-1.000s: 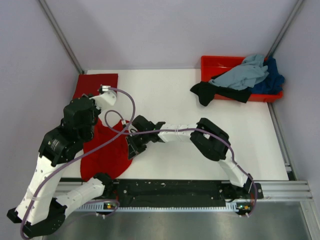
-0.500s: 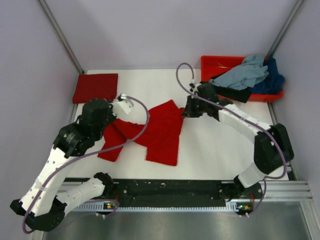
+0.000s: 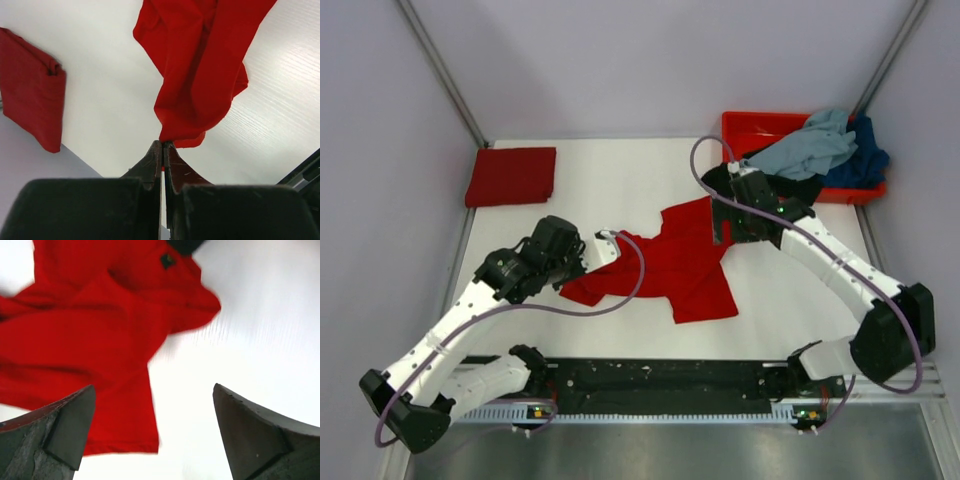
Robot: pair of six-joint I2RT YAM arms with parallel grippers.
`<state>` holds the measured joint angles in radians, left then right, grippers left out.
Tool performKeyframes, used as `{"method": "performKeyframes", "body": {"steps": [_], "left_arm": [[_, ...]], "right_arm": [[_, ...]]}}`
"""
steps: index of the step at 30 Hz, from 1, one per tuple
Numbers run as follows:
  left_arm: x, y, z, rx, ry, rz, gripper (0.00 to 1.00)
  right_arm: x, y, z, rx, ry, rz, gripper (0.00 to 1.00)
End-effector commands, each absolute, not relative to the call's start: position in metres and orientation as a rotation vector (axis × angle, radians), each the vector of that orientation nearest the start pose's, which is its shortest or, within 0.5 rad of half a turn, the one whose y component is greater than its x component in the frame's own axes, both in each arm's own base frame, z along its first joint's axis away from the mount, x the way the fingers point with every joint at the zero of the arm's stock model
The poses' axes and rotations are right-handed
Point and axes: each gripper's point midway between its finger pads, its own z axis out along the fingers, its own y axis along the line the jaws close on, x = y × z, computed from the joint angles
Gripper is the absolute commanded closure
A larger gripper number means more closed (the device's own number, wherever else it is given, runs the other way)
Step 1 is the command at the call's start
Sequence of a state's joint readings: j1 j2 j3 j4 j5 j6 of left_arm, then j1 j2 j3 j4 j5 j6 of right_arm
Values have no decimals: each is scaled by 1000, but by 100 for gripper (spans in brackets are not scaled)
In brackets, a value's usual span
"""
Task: Fold and stack the t-shirts
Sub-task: Flatten out the tshirt
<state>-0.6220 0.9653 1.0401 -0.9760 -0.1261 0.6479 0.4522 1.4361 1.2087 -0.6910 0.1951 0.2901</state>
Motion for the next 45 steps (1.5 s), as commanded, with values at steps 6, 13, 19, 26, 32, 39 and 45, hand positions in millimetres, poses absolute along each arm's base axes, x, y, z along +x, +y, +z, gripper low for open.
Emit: {"method": "performKeyframes", "body": {"steps": [6,13,19,26,32,39,45], "left_arm": [[221,-103,199,1322,1993,139,100],[217,-100,199,1304,1988,138,100],[216,-90,201,1292,1987,190,100],[220,-79,213,1253,1976,269,100],[231,-50,264,1154,1909,480,100],[210,-14,372,1030,1755,603,100],[185,13,434,940,1653,657,100]], "right_arm": [[204,152,84,-98,2670,-22,1],[194,172,6,-148,2784,-46,3],[179,184,-20,-140,2858,58,59],[184,186,19,-68,2754,211,100],[202,151,148,-68,2473,191,100],[171,113,341,-184,2079,398,100],[121,106,451,-286,1792,696,100]]}}
